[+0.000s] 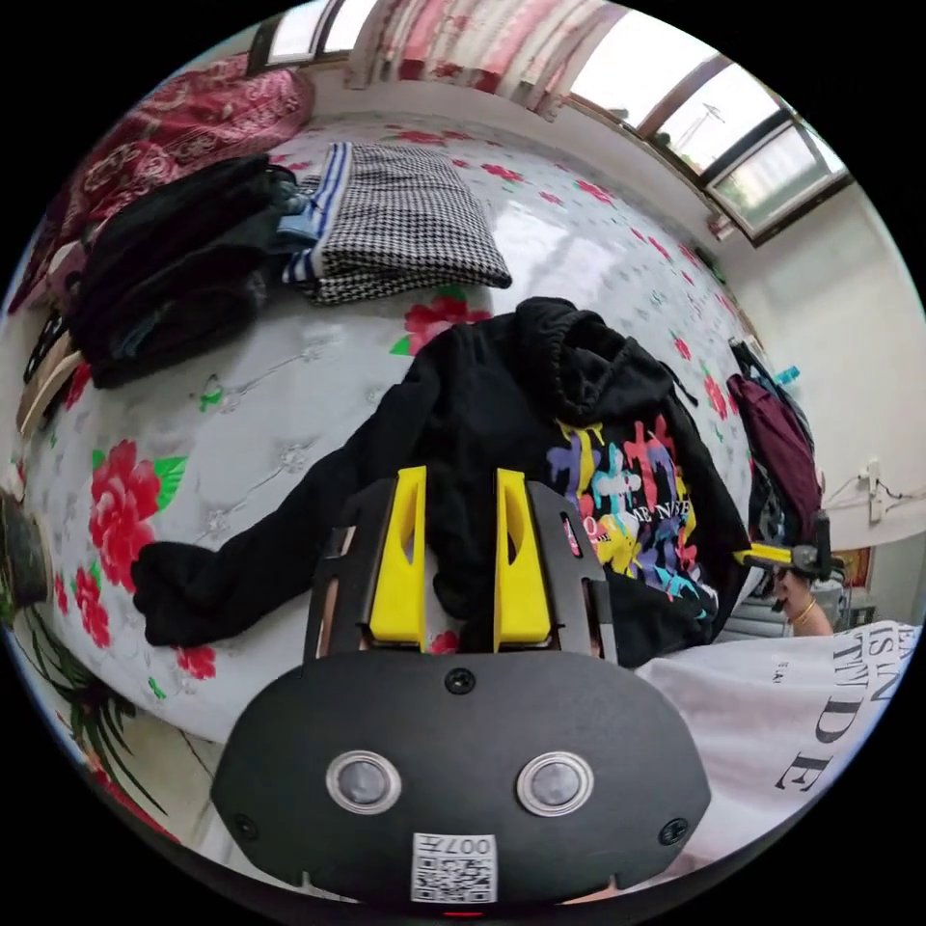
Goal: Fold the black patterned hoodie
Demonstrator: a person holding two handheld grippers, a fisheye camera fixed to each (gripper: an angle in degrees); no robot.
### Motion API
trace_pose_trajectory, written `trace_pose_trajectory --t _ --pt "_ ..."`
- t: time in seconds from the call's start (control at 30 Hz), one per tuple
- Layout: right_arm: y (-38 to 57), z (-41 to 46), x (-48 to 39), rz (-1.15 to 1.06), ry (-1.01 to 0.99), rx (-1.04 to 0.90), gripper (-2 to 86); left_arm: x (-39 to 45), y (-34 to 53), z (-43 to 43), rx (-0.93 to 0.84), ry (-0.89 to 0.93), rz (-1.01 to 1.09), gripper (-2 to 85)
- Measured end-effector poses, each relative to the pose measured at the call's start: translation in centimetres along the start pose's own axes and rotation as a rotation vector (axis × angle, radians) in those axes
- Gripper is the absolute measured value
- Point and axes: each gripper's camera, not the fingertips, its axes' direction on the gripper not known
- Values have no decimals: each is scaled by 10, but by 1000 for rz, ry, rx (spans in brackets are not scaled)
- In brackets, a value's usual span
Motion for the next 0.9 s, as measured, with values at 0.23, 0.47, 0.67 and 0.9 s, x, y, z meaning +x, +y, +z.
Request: trace_pose_trajectory --t 0.23,0.47,0.67,0.9 --pt "-13 -129 84 490 629 384 71 40 -55 47 -28 118 167 117" --pt "-126 -87 12 0 213 422 103 97 -95 105 -134 159 357 147" --pt "-227 30 -75 -381 173 142 110 114 -124 150 -302 130 383 67" --pt "-282 -52 -34 -337 102 354 28 70 -197 26 190 510 232 42"
